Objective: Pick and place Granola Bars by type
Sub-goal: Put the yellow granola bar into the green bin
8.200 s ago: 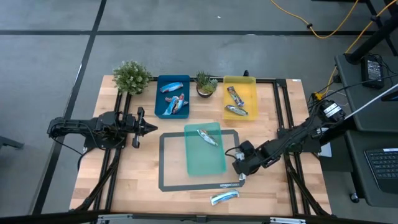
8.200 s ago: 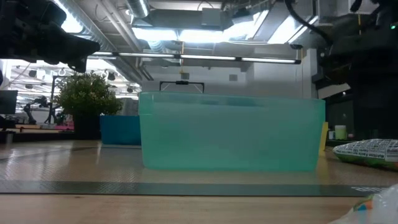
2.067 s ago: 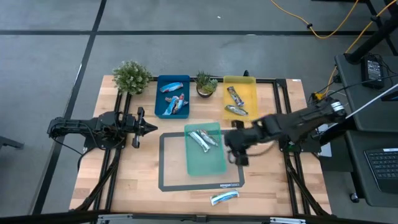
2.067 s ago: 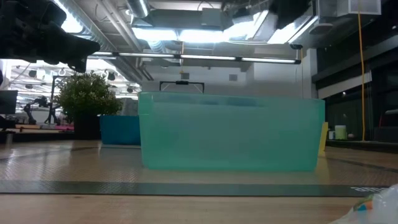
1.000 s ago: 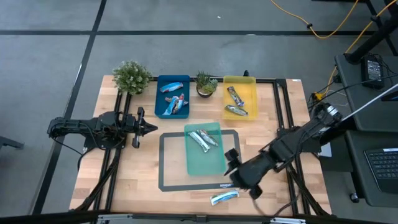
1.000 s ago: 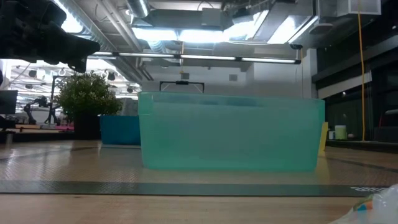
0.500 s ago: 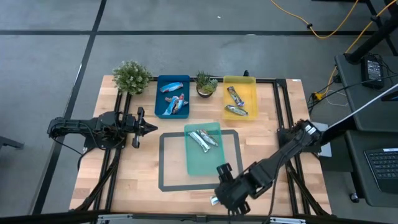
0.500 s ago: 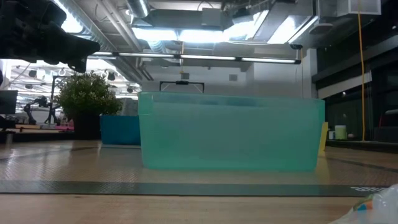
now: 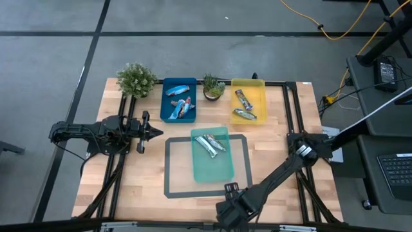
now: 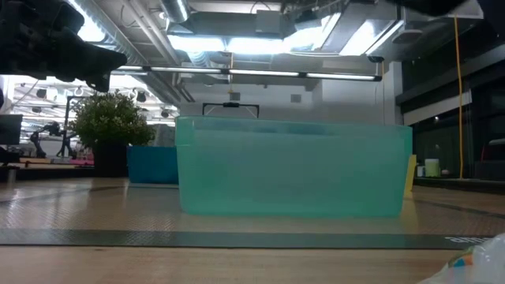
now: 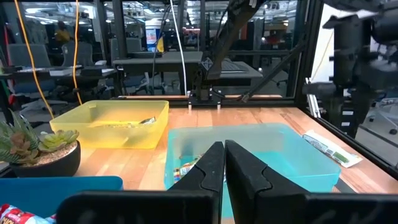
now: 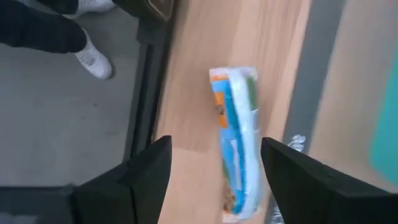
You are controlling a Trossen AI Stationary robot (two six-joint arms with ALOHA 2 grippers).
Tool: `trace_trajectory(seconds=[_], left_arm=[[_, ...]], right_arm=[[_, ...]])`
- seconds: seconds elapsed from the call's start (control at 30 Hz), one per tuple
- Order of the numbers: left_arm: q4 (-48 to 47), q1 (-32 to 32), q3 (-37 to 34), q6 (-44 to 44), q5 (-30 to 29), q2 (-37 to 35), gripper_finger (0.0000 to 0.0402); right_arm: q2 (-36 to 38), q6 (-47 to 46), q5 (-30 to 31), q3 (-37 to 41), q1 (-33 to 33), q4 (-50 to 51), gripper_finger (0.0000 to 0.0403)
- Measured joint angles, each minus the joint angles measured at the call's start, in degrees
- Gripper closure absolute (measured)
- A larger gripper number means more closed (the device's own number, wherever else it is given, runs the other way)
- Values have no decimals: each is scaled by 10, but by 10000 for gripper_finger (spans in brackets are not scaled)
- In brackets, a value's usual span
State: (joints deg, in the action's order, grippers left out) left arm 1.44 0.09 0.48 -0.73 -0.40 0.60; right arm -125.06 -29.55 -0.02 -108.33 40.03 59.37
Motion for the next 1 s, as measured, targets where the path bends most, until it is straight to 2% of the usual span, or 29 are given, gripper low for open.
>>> trace_trajectory(seconds=[0.27,0.83,1.0], left_arm=[[0,0,0,0,0,0,389],[0,0,0,0,0,0,389],[0,0,0,0,0,0,392]], right_arm=[[-29,-2,29,0,0,0,155],[-91,9,29,0,-1,-16,155],[-97,15,27,-1,0,-22,177]])
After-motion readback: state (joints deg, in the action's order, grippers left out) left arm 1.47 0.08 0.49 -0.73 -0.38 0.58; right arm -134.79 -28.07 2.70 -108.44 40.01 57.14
